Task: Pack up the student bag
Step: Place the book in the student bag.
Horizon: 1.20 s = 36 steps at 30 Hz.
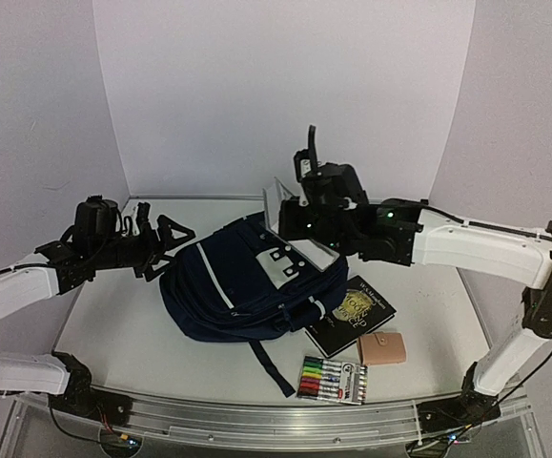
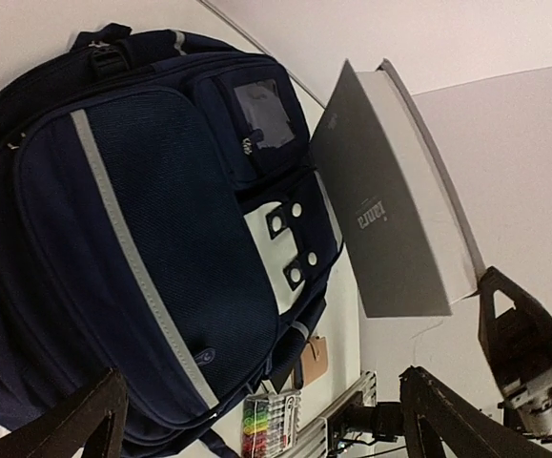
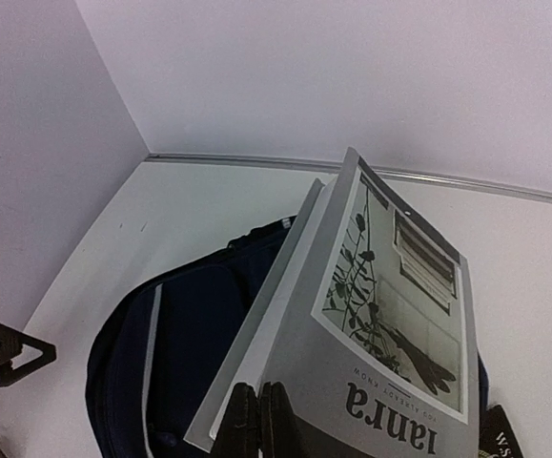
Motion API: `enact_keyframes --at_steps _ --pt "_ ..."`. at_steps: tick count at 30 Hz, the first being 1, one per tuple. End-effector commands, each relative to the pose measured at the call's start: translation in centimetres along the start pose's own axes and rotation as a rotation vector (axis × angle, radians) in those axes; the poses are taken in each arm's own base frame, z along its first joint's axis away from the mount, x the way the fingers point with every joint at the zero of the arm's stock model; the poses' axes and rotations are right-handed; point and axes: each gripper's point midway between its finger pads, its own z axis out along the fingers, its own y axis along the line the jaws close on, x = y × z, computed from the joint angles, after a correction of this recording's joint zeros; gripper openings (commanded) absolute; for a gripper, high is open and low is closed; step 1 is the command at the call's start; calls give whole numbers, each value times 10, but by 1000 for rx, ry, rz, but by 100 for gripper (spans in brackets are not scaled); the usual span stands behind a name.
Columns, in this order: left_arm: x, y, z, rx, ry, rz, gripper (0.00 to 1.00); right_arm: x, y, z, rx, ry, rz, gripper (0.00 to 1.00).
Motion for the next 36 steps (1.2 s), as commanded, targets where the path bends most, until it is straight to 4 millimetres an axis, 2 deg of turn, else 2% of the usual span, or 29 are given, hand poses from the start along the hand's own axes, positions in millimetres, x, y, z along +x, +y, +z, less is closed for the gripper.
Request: enact_keyframes --at_steps 1,6,7,9,12,16,19,22,25,31,34,36 --pt "-11 -35 5 149 -26 1 100 17 42 10 37 -38 -76 0" --pt "-4 -19 15 120 -11 -38 100 60 91 22 17 -8 -170 3" --pt "-3 -15 16 107 -14 -45 100 67 98 25 1 6 -177 12" --pt "-1 -6 17 81 -15 -59 100 75 111 24 -38 23 -176 36" --pt "1 9 16 24 -28 -77 100 67 118 14 -72 18 -157 63" --pt "4 21 14 -21 -39 -88 100 45 104 2 -53 -16 -138 85" --pt "7 22 17 -13 -23 -92 100 39 82 11 -52 15 -106 89" --pt "9 18 22 14 1 -93 99 39 52 31 -75 82 -40 90" --pt "10 10 26 39 16 -79 93 40 27 48 -133 158 20 90" --pt "18 -2 42 60 55 -52 85 45 -23 72 -194 264 105 87" --pt "25 -5 53 61 85 -43 83 52 -40 77 -255 322 157 84" --pt "29 -8 60 64 101 -35 80 57 -43 77 -294 347 182 82"
